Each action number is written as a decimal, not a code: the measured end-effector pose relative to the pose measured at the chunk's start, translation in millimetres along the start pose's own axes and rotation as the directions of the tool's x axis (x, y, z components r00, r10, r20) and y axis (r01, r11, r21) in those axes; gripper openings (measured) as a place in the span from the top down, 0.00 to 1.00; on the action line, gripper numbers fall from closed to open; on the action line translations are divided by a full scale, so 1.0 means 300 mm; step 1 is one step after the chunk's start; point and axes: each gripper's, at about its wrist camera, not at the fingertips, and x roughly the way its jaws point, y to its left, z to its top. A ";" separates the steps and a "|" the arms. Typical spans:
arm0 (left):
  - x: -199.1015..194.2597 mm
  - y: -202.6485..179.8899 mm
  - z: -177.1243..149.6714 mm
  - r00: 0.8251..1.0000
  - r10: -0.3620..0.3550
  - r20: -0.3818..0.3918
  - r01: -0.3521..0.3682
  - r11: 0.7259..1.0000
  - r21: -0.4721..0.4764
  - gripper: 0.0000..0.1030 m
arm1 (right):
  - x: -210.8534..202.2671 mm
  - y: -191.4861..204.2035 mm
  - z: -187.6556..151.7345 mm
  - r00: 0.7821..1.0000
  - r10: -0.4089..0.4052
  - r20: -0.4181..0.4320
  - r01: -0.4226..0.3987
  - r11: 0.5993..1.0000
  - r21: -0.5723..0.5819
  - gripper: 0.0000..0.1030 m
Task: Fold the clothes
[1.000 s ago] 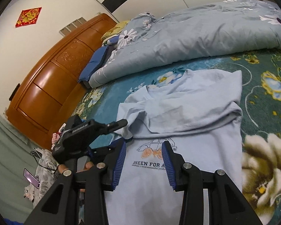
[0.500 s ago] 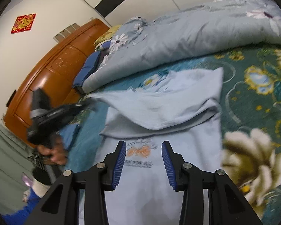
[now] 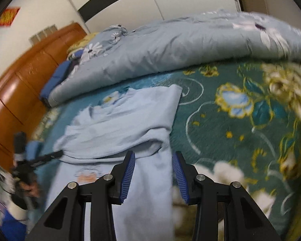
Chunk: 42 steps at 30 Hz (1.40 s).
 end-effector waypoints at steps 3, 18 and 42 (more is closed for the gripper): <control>-0.044 0.005 -0.009 1.000 -0.004 0.007 0.004 1.000 -0.013 0.78 | 0.046 0.031 0.008 0.996 -0.088 -0.014 0.086 0.990 -0.109 0.59; 0.032 0.086 0.106 0.996 -0.045 0.083 0.056 0.989 -0.137 0.88 | 0.094 0.044 0.031 0.986 -0.164 0.007 0.162 0.968 -0.192 0.97; -0.110 0.054 -0.003 0.997 0.037 0.066 -0.028 0.991 -0.133 0.60 | -0.070 0.040 -0.039 0.988 -0.150 0.033 0.153 0.972 -0.176 0.94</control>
